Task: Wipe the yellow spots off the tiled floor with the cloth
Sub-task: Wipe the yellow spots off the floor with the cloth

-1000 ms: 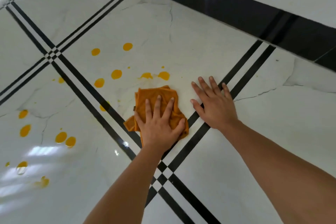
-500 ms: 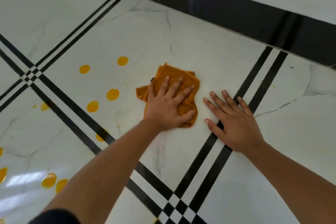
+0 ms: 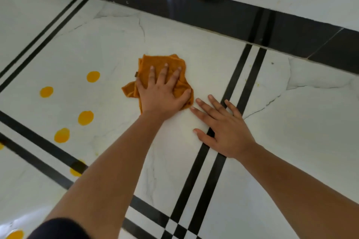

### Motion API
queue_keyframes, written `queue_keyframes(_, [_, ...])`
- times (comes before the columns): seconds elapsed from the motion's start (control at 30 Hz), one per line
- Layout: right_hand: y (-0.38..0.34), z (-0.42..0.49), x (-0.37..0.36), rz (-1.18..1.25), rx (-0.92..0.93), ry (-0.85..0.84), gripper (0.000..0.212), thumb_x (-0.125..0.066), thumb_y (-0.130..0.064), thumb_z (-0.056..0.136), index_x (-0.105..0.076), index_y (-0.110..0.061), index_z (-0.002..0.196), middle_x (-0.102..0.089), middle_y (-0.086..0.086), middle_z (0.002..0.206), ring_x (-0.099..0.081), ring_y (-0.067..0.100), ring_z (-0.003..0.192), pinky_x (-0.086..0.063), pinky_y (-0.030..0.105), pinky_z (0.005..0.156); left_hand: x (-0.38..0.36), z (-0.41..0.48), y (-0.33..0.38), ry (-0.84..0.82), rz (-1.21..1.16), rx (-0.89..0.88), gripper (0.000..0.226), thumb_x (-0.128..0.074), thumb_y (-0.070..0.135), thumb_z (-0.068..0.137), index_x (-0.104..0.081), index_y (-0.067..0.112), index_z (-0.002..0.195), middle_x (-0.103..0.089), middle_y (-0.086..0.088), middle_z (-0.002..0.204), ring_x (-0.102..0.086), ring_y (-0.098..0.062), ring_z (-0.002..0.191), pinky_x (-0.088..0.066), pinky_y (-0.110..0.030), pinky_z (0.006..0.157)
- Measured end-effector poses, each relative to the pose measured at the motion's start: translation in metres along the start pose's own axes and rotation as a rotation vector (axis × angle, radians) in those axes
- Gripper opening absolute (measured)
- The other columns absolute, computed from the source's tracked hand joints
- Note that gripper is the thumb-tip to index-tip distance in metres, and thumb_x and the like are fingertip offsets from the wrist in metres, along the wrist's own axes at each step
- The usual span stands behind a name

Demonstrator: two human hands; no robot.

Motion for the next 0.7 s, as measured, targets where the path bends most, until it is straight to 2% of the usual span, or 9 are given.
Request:
queue_keyframes(0.07, [-0.003, -0.002, 0.001, 0.017, 0.000, 0.013, 0.057, -0.027, -0.056, 0.091, -0.041, -0.028, 0.139, -0.035, -0.002, 0.149, -0.025, 0.020, 0.141, -0.020, 0.048, 0.112, -0.004, -0.021, 0.007, -0.009, 0.034, -0.108, 0.072, -0.007, 0.074, 0.074, -0.005, 0.050, 0.142, -0.009, 0.008, 0.157, 0.000, -0.026, 0.144, -0.001, -0.061, 0.110])
queue_keyframes(0.17, [0.005, -0.008, 0.013, 0.082, -0.117, 0.085, 0.058, -0.032, -0.050, 0.090, -0.054, -0.013, 0.129, -0.052, 0.008, 0.138, -0.040, 0.025, 0.134, -0.032, 0.051, 0.108, 0.001, -0.013, 0.000, -0.020, 0.036, -0.036, 0.073, -0.006, 0.075, 0.074, -0.002, 0.050, 0.142, -0.005, 0.009, 0.157, 0.002, -0.025, 0.144, -0.001, -0.062, 0.109])
queue_keyframes(0.27, [0.036, -0.036, 0.025, 0.040, -0.208, 0.107, 0.064, -0.021, -0.054, 0.093, -0.055, -0.013, 0.129, -0.052, 0.007, 0.137, -0.039, 0.024, 0.134, -0.022, 0.045, 0.110, -0.001, -0.024, 0.036, -0.038, 0.050, 0.024, 0.073, -0.010, 0.074, 0.077, 0.000, 0.047, 0.143, -0.002, 0.005, 0.158, 0.005, -0.029, 0.144, 0.002, -0.064, 0.108])
queue_keyframes(0.4, [0.056, -0.068, 0.033, 0.012, -0.276, 0.086, 0.081, 0.005, -0.060, 0.089, -0.042, -0.017, 0.139, -0.040, 0.004, 0.147, -0.029, 0.022, 0.140, -0.011, 0.037, 0.111, -0.006, -0.046, 0.094, -0.064, 0.104, -0.317, 0.071, -0.010, 0.074, 0.078, -0.001, 0.048, 0.143, -0.003, 0.005, 0.158, 0.005, -0.028, 0.144, 0.002, -0.064, 0.108])
queue_keyframes(0.43, [0.060, -0.076, 0.033, 0.020, -0.287, 0.057, 0.085, 0.009, -0.062, 0.086, -0.038, -0.018, 0.142, -0.036, 0.003, 0.149, -0.025, 0.021, 0.141, -0.008, 0.035, 0.112, -0.005, -0.033, 0.098, -0.080, 0.092, -0.294, 0.071, -0.013, 0.074, 0.079, -0.002, 0.047, 0.143, -0.002, 0.005, 0.158, 0.005, -0.028, 0.144, 0.002, -0.064, 0.108])
queue_keyframes(0.5, [0.074, -0.096, 0.035, 0.003, -0.292, 0.020, 0.086, 0.012, -0.062, 0.085, -0.036, -0.018, 0.143, -0.033, 0.001, 0.151, -0.023, 0.019, 0.142, -0.007, 0.034, 0.112, -0.001, -0.006, 0.103, -0.109, 0.035, -0.084, 0.072, -0.016, 0.074, 0.081, 0.000, 0.044, 0.144, 0.002, 0.004, 0.158, 0.008, -0.031, 0.143, 0.004, -0.065, 0.107])
queue_keyframes(0.57, [0.088, -0.115, 0.038, -0.047, -0.302, 0.016, 0.080, 0.006, -0.058, 0.090, -0.043, -0.017, 0.139, -0.041, 0.003, 0.146, -0.031, 0.020, 0.139, -0.013, 0.036, 0.112, -0.003, -0.001, 0.117, -0.100, -0.018, 0.049, 0.073, -0.015, 0.074, 0.082, 0.001, 0.042, 0.145, 0.001, 0.001, 0.158, 0.008, -0.033, 0.143, 0.003, -0.067, 0.106])
queue_keyframes(0.6, [0.097, -0.126, 0.040, -0.048, -0.330, 0.017, 0.076, 0.001, -0.056, 0.093, -0.047, -0.015, 0.136, -0.046, 0.005, 0.143, -0.036, 0.022, 0.136, -0.016, 0.036, 0.112, -0.006, -0.011, 0.135, -0.090, -0.008, -0.009, 0.072, -0.016, 0.073, 0.082, 0.000, 0.043, 0.145, 0.000, 0.002, 0.158, 0.007, -0.033, 0.143, 0.003, -0.066, 0.106])
queue_keyframes(0.7, [0.108, -0.152, 0.042, -0.027, -0.400, 0.044, 0.070, -0.006, -0.052, 0.096, -0.052, -0.012, 0.132, -0.052, 0.008, 0.138, -0.044, 0.025, 0.131, -0.018, 0.034, 0.112, -0.015, -0.064, 0.166, -0.086, 0.081, -0.370, 0.071, -0.015, 0.073, 0.079, 0.000, 0.047, 0.143, -0.002, 0.006, 0.158, 0.005, -0.028, 0.144, 0.000, -0.063, 0.108])
Point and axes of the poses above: each hand's wrist, its own z-axis towards the middle knuckle, its own x-axis out of the back of the hand, y = z × x, the point moved 1 cm from there along z, towards the middle knuckle
